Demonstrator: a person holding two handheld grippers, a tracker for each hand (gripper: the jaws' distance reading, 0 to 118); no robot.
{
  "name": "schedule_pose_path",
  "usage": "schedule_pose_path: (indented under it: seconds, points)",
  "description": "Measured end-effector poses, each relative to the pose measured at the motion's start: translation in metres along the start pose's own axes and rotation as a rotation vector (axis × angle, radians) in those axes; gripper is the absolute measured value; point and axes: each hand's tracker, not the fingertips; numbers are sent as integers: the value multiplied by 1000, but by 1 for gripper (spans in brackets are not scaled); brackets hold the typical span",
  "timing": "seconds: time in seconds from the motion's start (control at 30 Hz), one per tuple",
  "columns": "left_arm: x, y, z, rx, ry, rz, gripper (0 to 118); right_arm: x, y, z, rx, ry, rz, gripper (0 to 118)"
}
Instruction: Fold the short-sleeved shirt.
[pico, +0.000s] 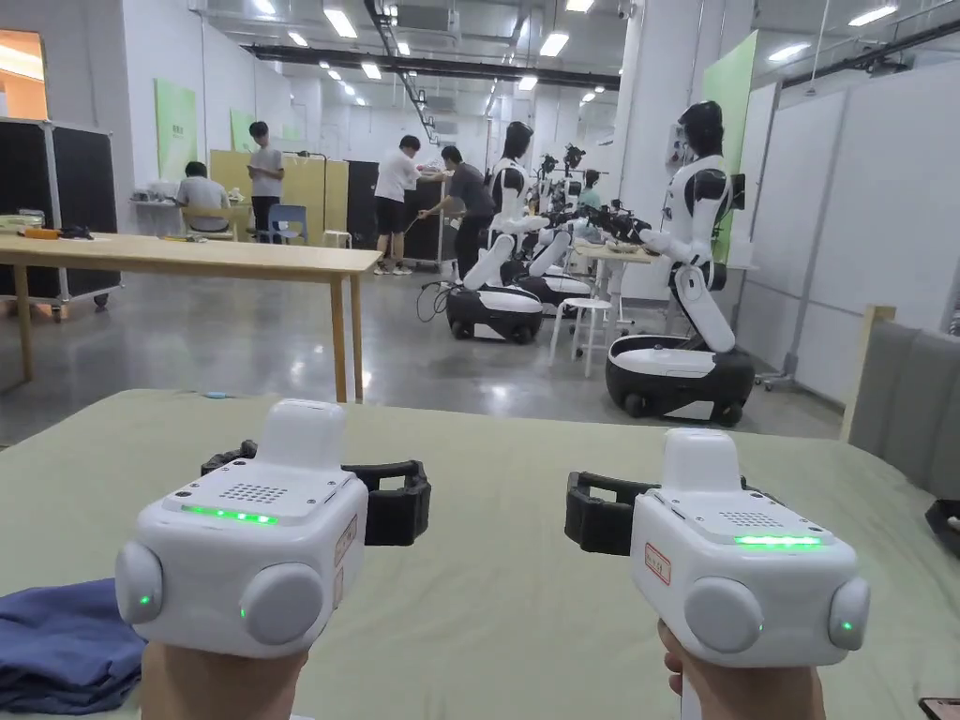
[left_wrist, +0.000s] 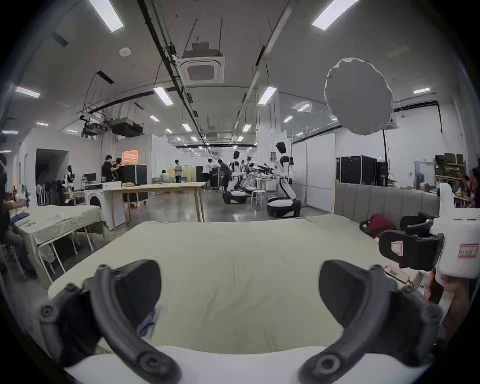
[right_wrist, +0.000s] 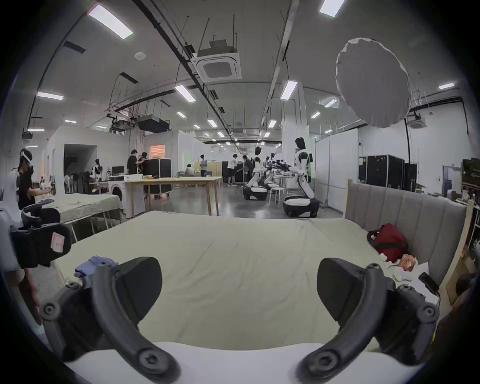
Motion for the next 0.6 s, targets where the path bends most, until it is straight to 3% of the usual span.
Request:
schedule_pose_path:
  seconds: [0.33,0.43,0.6]
  points:
    - [-1,4,10,44,6,0,118,3,20,13,22,-1,-34,118]
    - [-1,6,10,44,2,6,118,6,23,15,31,72,-58,118]
    - [0,8,11,47,5,4,118,6,27,17,19,35,-109,118]
